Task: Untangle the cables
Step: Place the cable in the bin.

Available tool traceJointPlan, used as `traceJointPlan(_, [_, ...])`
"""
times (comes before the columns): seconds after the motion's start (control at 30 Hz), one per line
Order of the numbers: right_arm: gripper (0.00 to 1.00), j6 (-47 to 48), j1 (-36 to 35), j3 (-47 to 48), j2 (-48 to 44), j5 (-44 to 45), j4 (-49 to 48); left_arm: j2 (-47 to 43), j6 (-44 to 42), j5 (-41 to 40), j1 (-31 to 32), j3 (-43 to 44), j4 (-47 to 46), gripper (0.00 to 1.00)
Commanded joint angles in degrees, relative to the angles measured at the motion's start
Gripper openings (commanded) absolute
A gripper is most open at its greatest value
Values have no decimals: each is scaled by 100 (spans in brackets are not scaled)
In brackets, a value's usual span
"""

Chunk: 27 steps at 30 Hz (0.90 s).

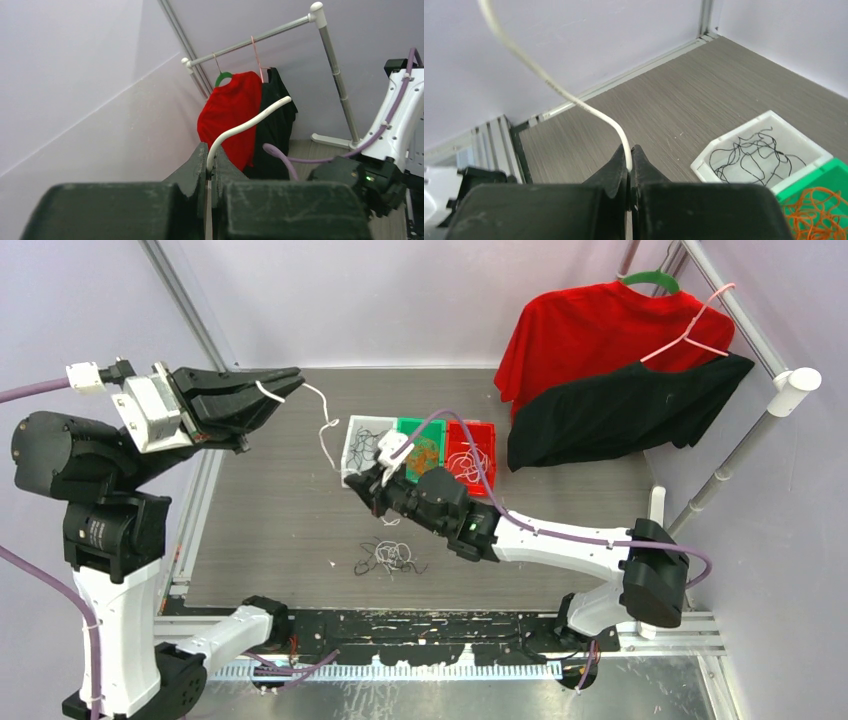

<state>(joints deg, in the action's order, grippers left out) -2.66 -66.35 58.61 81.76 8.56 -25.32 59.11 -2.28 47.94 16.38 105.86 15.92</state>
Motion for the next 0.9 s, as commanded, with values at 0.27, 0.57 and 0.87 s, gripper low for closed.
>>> traceJointPlan(0.27, [1,-2623,1300,12,-948,-702,-251,-54,-177,76,21,-1872,2063,0])
traceJointPlan(0.57, [1,-2679,1482,-427,-1455,-894,-190,1213,92,191,672,-996,2477,0])
traceJointPlan(0.87, [1,-2511,1923,-824,-2355,119,467,1973,-456,-191,1330,-736,2901,8])
